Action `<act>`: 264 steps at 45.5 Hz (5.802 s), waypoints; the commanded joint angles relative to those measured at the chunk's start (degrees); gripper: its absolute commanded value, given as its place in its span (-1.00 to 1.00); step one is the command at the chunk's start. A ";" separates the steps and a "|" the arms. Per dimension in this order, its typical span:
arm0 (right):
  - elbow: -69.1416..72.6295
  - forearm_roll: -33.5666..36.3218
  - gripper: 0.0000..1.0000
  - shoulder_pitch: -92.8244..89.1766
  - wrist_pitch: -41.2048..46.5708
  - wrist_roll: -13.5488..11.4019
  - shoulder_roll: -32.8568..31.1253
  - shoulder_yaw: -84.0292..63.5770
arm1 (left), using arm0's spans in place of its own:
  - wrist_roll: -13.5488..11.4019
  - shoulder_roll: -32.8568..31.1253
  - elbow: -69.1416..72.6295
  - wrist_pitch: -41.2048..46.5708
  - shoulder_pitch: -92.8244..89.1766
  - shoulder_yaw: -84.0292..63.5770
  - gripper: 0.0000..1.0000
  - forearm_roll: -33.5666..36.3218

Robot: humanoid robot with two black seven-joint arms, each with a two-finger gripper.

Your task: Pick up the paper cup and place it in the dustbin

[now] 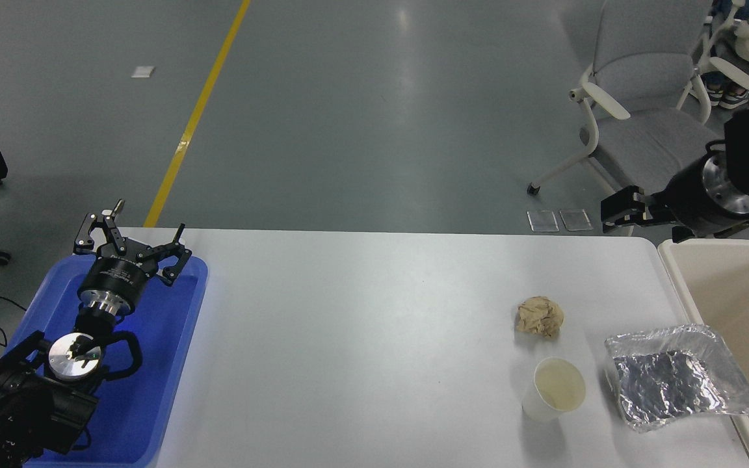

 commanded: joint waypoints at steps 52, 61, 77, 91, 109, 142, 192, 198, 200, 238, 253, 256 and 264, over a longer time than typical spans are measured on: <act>-3.98 -4.20 1.00 -32.30 -18.66 -0.02 3.96 7.23 | 0.00 0.00 0.00 0.00 0.00 0.00 1.00 0.03; -6.79 -4.11 0.84 -35.99 -23.23 0.51 5.89 7.23 | 0.00 0.00 0.00 0.00 0.00 0.00 1.00 -0.06; -6.79 -6.48 -1.00 -36.70 -26.83 0.42 6.68 7.15 | 0.00 0.00 0.00 0.00 0.00 0.00 1.00 0.03; -6.71 -6.75 -1.00 -35.82 -28.06 0.51 6.33 7.15 | 0.00 0.00 0.00 0.00 0.00 0.00 1.00 -0.05; -4.34 -6.39 -1.00 -28.62 -26.58 0.60 1.06 7.23 | 0.00 0.00 0.00 0.00 0.00 0.00 1.00 -0.06; -1.96 -4.64 -1.00 1.79 -5.04 0.86 -13.62 6.62 | 0.00 0.00 0.00 0.00 0.00 0.00 1.00 0.03; -25.24 -5.60 -1.00 -12.43 -8.28 0.77 -18.37 7.32 | 0.00 0.00 0.00 0.00 0.00 0.00 1.00 -0.06; -34.29 -4.90 -1.00 -22.44 -13.47 0.77 -18.10 9.08 | 0.00 0.00 0.00 0.00 0.00 0.00 1.00 -0.06; -37.02 -4.73 -1.00 -25.96 -14.70 0.77 -18.10 10.13 | 0.00 0.00 0.00 0.00 0.00 0.00 1.00 0.03; -78.07 -4.55 -1.00 -76.68 -32.45 0.77 -0.18 46.78 | 0.00 0.00 0.00 0.00 0.00 0.00 1.00 0.03; -80.62 2.39 -1.00 -83.63 -37.29 0.86 4.48 47.66 | 0.00 0.00 0.00 0.00 0.00 0.00 1.00 -0.05; -80.80 2.40 -1.00 -84.07 -37.47 0.86 4.92 47.66 | 0.00 0.00 0.00 0.00 0.00 0.00 1.00 -0.06; -80.71 2.83 -1.00 -84.95 -37.91 0.86 5.28 47.84 | 0.00 0.00 0.00 0.00 0.00 0.00 1.00 0.03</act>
